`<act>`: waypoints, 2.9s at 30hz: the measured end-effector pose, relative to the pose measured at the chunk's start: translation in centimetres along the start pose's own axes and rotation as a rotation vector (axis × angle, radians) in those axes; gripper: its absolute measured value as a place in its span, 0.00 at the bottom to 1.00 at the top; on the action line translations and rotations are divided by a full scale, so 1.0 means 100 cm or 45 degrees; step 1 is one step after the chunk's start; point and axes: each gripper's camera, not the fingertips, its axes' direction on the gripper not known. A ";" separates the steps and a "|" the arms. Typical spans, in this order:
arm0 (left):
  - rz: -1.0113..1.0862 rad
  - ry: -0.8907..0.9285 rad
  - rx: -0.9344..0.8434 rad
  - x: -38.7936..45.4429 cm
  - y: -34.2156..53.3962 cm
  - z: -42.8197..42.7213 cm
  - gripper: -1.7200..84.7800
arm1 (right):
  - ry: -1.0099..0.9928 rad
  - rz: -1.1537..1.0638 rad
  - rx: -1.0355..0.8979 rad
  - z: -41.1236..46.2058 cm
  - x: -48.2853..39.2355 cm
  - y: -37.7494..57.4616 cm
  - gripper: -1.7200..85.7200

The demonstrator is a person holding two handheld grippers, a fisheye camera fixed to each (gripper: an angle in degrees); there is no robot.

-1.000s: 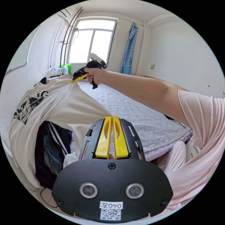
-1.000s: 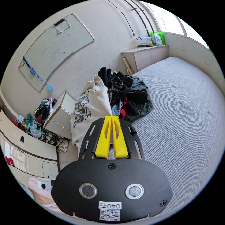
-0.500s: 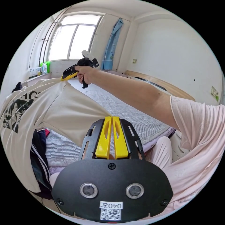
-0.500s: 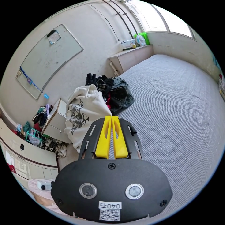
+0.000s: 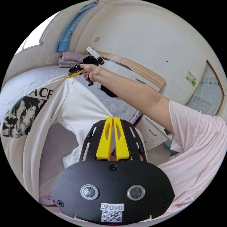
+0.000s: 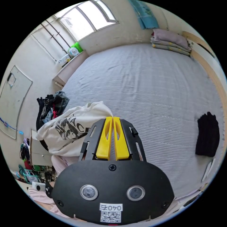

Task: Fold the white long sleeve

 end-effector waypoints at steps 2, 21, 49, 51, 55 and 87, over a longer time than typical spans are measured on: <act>0.038 0.111 -0.065 0.012 -0.012 0.026 0.01 | 0.036 0.107 -0.007 -0.019 0.067 0.044 0.01; -0.038 -0.716 0.148 -0.007 -0.001 -0.083 0.02 | 0.215 0.277 0.006 -0.023 0.181 0.153 0.17; -0.820 -1.191 0.230 -0.143 0.020 -0.157 0.01 | 0.077 -0.141 -0.261 0.150 0.078 -0.062 0.18; -0.784 -1.227 0.196 -0.141 0.011 -0.153 0.01 | 0.077 -0.111 -0.325 0.172 0.084 -0.071 0.17; -0.732 -1.282 0.159 -0.136 -0.006 -0.147 0.01 | 0.099 -0.046 -0.385 0.208 0.096 -0.083 0.15; -0.451 -1.264 -0.121 -0.407 -0.367 -0.017 0.03 | 0.281 0.209 -0.039 0.181 0.227 -0.129 0.13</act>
